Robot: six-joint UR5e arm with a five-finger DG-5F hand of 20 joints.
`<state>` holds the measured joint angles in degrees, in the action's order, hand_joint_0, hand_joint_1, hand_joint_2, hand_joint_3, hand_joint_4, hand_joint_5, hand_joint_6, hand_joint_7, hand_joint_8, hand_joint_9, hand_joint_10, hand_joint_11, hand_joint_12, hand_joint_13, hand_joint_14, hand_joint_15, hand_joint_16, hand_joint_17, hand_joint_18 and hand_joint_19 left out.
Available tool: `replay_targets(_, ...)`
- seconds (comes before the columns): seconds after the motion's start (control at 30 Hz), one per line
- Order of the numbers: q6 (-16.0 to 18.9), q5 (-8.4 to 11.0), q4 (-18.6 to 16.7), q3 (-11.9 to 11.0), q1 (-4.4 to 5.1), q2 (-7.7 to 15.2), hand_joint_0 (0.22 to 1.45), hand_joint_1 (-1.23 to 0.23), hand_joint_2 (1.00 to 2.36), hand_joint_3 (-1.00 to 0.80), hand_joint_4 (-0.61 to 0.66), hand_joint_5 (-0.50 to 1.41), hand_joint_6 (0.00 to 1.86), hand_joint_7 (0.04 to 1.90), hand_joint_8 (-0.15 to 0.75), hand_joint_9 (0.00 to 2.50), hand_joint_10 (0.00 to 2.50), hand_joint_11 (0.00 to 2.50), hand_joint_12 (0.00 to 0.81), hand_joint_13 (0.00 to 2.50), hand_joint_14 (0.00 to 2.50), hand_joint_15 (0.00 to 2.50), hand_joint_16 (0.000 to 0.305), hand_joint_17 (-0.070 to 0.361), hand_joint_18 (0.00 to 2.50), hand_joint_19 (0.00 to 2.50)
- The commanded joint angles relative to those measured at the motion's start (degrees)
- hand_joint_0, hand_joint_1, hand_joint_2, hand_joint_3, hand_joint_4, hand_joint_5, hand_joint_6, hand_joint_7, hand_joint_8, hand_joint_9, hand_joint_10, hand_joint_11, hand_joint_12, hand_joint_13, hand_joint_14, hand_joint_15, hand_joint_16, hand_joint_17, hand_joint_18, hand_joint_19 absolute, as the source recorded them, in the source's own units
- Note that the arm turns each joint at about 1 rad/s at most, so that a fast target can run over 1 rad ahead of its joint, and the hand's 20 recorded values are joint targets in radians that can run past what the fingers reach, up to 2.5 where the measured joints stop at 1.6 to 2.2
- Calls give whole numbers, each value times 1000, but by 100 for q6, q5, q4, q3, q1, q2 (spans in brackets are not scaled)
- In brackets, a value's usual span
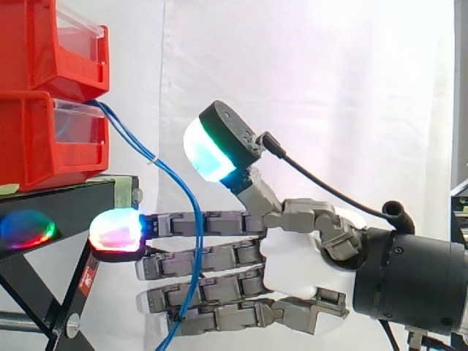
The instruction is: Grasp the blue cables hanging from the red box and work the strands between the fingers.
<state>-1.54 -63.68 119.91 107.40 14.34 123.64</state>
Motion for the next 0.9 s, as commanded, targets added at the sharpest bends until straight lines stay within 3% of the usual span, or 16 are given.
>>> replay_targets(0.0, -136, 5, -38, -9, 17, 2, 596, -489, 1000, -1000, 134, -423, 5, 646, 306, 13, 0, 26, 427, 0, 5, 228, 81, 183, 0, 179)
replay_targets(0.87, -224, 5, -38, -9, 52, 2, 601, -511, 1000, -1000, 168, -362, 5, 647, 348, 183, 3, 145, 458, 38, 8, 254, 84, 189, 0, 220)
